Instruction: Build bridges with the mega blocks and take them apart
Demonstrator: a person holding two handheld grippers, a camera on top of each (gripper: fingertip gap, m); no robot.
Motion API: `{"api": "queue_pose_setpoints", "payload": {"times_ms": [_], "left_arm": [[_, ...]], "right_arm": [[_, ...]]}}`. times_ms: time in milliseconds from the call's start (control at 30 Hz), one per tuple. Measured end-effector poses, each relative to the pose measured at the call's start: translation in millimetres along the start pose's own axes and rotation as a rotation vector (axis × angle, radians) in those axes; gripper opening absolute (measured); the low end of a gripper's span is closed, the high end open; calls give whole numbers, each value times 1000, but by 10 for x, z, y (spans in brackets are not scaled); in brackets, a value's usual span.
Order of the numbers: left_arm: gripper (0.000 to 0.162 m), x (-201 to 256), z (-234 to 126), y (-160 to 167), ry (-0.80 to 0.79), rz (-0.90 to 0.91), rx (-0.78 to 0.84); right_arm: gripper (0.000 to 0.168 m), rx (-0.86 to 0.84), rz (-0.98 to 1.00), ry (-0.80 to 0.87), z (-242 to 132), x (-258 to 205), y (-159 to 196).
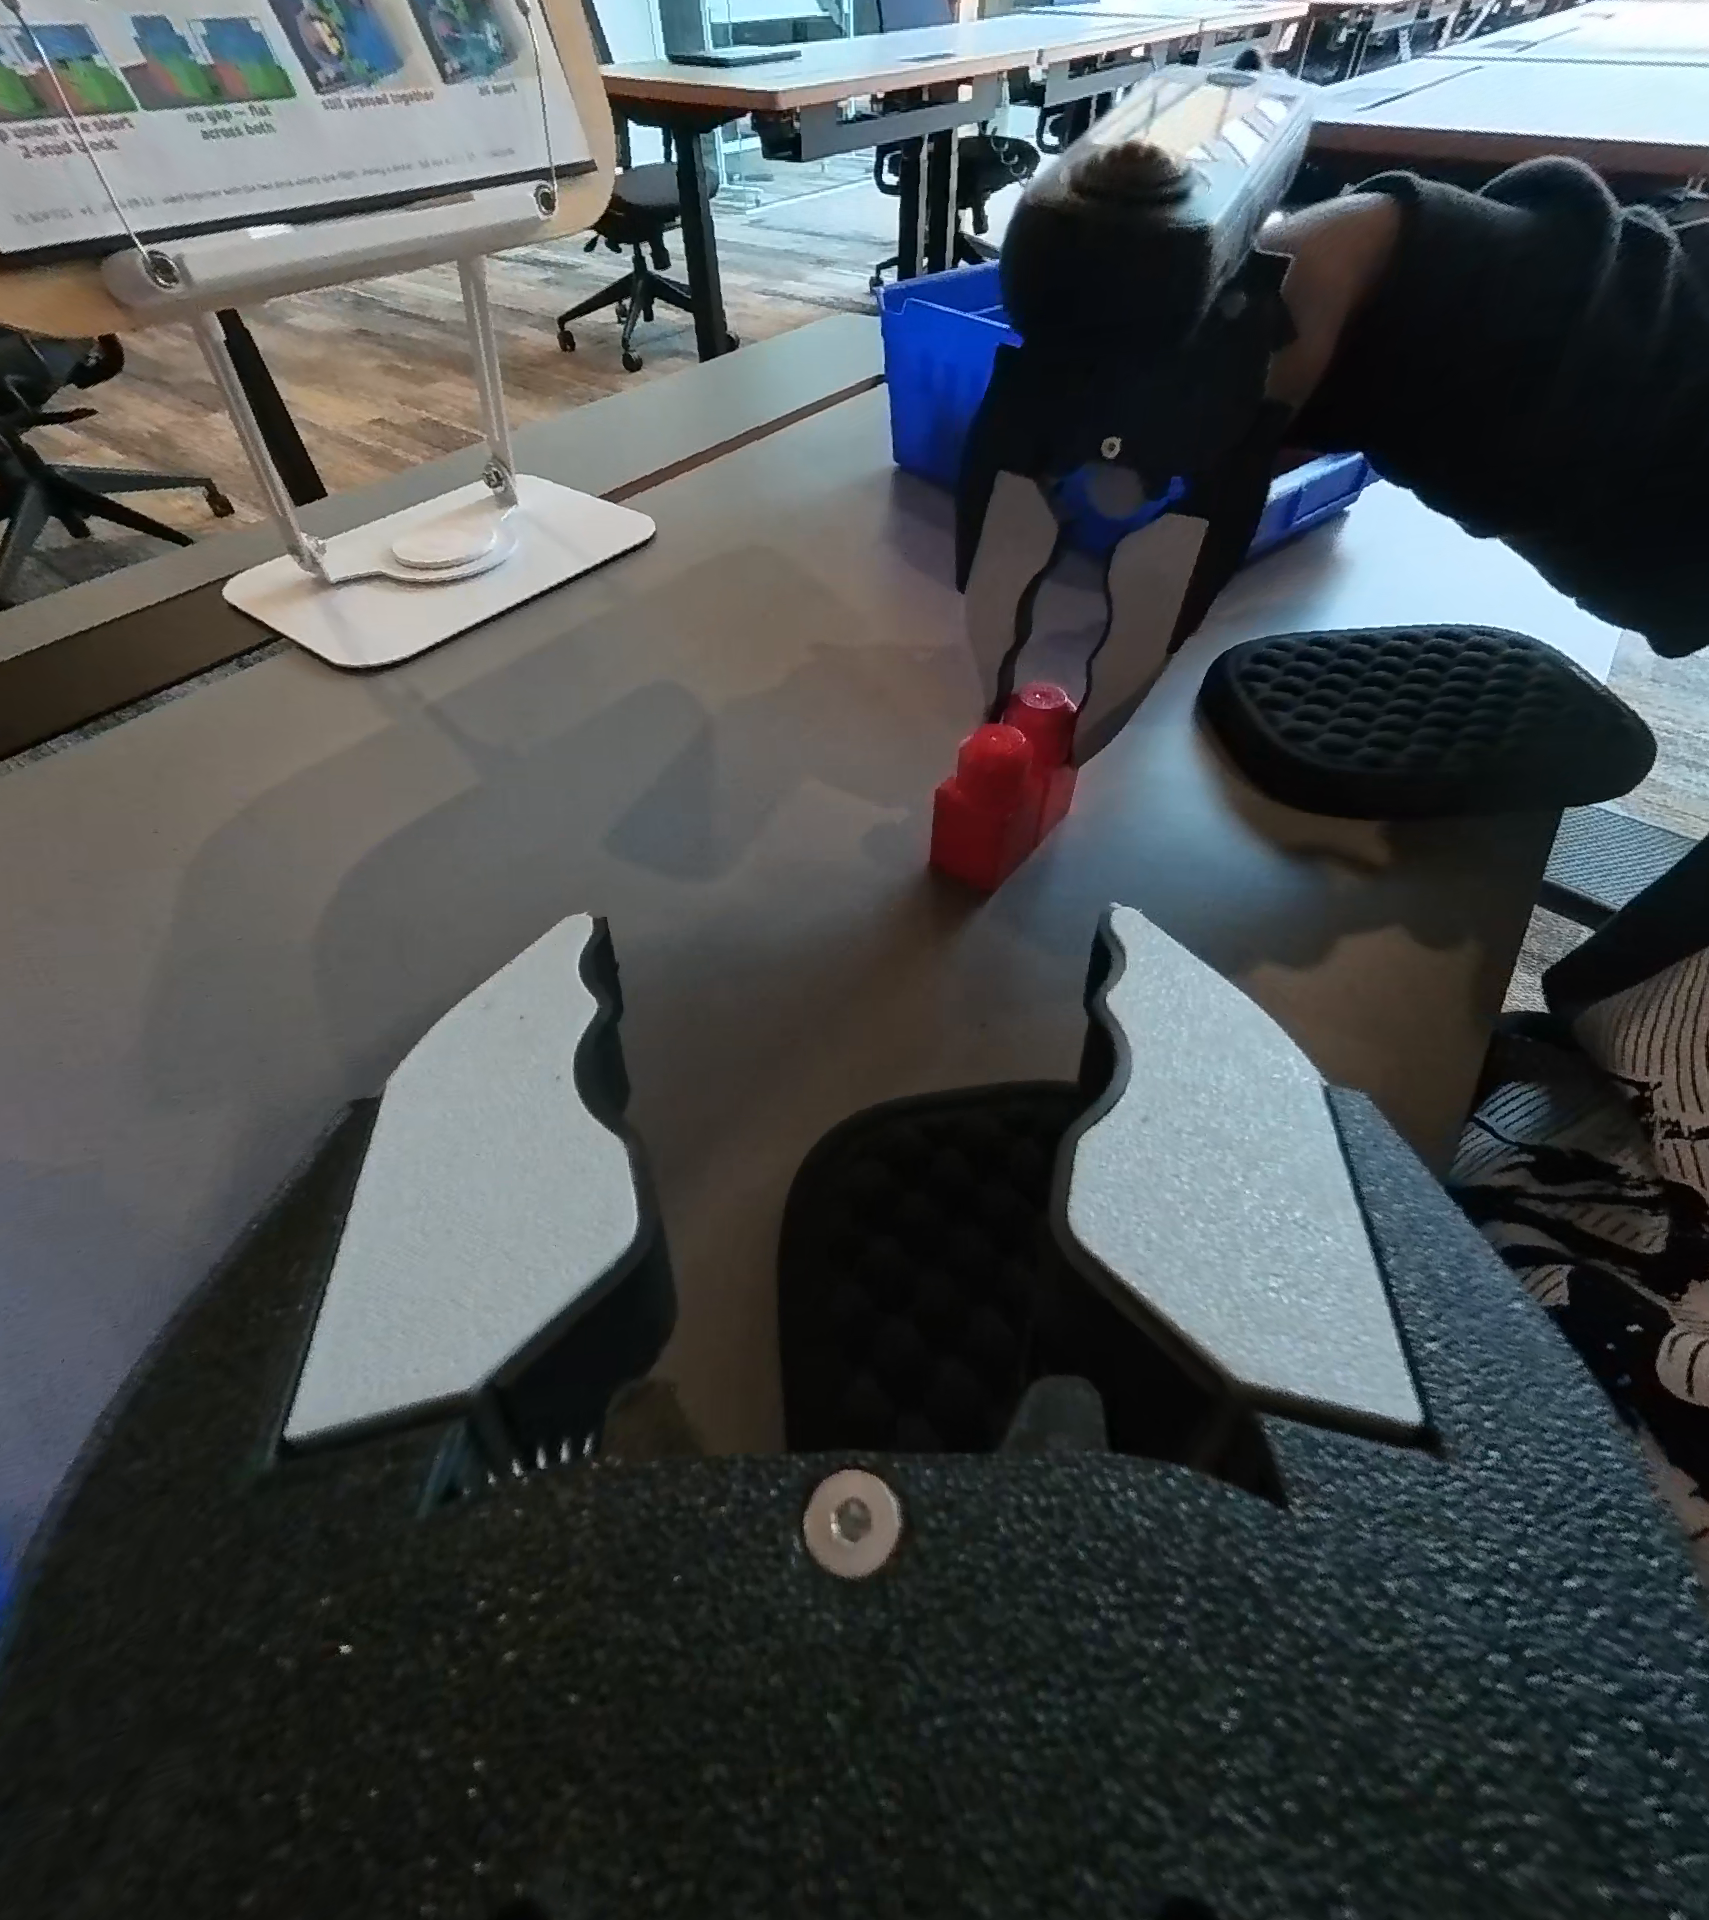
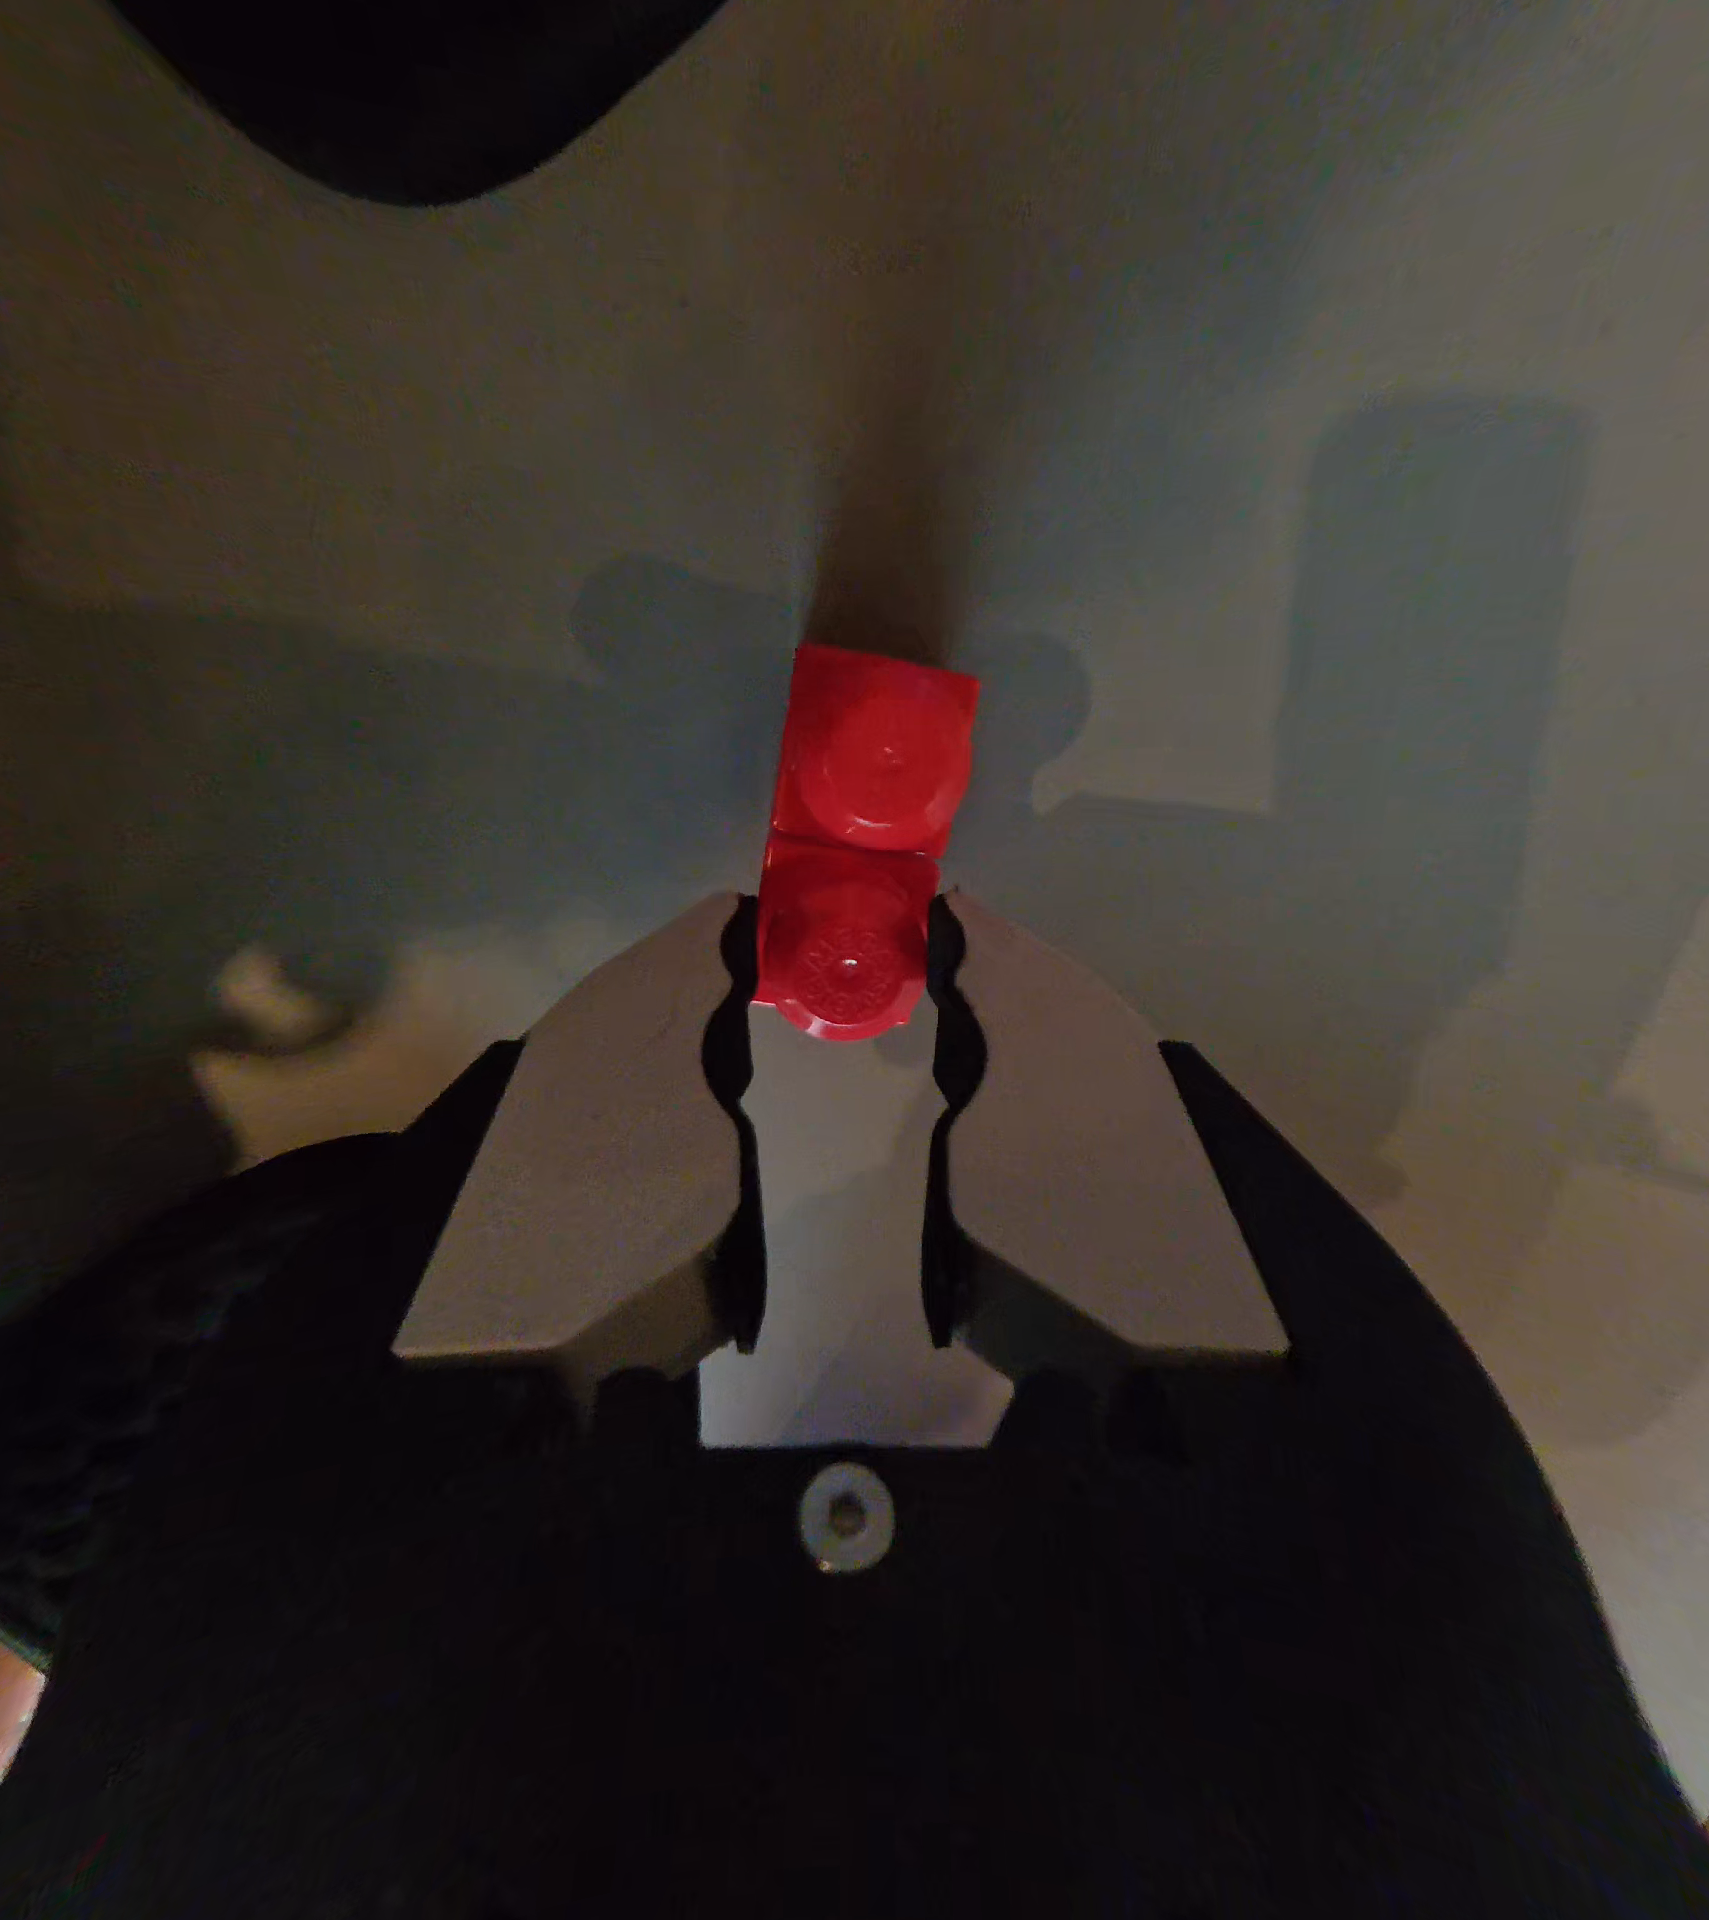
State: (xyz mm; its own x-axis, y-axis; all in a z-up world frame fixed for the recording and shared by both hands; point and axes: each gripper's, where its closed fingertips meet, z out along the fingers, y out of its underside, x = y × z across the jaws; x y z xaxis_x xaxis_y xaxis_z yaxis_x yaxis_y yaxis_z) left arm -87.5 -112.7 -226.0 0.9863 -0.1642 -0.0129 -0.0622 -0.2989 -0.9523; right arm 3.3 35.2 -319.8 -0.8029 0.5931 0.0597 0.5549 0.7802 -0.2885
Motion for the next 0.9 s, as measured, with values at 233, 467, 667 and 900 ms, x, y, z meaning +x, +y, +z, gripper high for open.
{"api": "queue_pose_setpoints", "payload": {"times_ms": [233, 467, 667, 900], "left_arm": [[86, -20, -4, 24, -7, 8, -12], [85, -28, 2, 33, -6, 7, -15], [85, -31, 6, 35, -8, 11, -17], [85, -166, -64, 37, -77, 33, -15]], "right_arm": [[31, 6, -3, -17, 4, 3, -6], [33, 17, -1, -22, 11, 8, -17], [43, 38, -2, -19, 5, 13, -48], [51, 194, 16, 44, -252, 44, -196]]}}
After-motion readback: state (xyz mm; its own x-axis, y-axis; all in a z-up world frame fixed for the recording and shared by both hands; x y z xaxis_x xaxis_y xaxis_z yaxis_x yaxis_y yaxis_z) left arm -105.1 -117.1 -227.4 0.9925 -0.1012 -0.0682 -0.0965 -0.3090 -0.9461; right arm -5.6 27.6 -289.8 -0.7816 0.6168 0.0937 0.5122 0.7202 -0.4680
